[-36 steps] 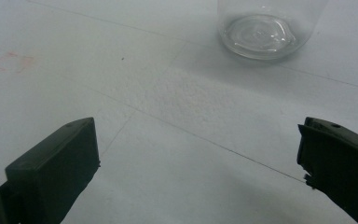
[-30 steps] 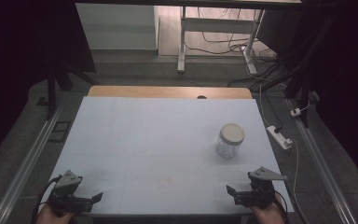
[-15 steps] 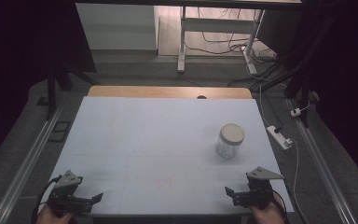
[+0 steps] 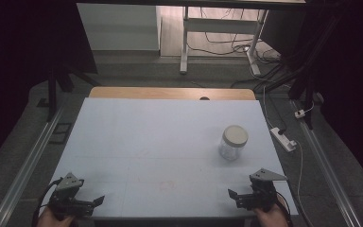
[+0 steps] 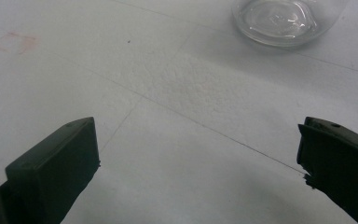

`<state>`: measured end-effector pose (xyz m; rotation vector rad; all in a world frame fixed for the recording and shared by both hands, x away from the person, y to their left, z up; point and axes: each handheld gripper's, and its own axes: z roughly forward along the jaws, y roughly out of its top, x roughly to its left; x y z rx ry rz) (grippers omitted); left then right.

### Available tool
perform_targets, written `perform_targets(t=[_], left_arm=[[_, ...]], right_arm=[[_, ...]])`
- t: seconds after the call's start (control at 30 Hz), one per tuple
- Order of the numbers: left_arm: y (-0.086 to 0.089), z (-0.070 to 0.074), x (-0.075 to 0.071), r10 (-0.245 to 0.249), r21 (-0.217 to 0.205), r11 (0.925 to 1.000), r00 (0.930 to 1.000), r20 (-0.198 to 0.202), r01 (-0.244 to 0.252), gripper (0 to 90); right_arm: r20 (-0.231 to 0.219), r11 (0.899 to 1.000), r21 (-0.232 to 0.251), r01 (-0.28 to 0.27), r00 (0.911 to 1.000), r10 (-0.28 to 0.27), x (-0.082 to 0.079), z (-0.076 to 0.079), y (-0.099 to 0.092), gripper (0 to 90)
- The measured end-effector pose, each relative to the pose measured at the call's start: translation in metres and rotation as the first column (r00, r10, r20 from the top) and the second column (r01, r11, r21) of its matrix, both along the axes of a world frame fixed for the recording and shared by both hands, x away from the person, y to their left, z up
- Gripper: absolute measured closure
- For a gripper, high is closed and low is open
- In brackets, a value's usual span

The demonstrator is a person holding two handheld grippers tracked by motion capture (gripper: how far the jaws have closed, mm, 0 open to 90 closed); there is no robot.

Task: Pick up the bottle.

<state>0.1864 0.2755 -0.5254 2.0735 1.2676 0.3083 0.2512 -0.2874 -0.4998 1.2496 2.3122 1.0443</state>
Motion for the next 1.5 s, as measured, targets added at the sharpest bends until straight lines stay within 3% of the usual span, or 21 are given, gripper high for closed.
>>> perform_targets(t=[0.2,0.37,0.93,1.07,1.2,1.5], left_arm=[[0.0,0.0,0.001,0.008,-0.005,1.0,0.9999,-0.012,-0.008,0.7],[0.001,-0.001,0.001,0.009,-0.006,0.9999,0.9998,-0.015,-0.009,0.7],[0.001,0.0,0.0,0.019,-0.011,0.9998,0.9998,-0.01,-0.019,0.7],[0.001,0.0,0.0,0.018,-0.008,0.9998,0.9998,-0.008,-0.018,0.6],[0.001,0.0,0.0,0.015,-0.006,0.9999,0.9999,-0.007,-0.015,0.4],[0.002,0.0,0.001,0.021,-0.013,0.9997,0.9997,-0.012,-0.021,0.0]], right_arm=[[0.005,1.0,-0.002,0.011,0.9999,-0.011,0.0,0.0,0.0,0.0],[0.015,0.999,0.026,0.022,0.9996,-0.022,0.0,0.002,0.0,0.0],[0.087,1.0,0.004,-0.019,0.996,0.018,0.006,0.009,0.003,0.0],[0.077,1.0,0.001,-0.031,0.9965,0.031,0.01,0.01,0.003,0.0],[0.088,0.999,0.019,-0.026,0.9958,0.024,0.014,0.013,0.003,0.0],[0.103,0.999,0.012,-0.045,0.9937,0.043,0.02,0.015,0.009,0.0]])
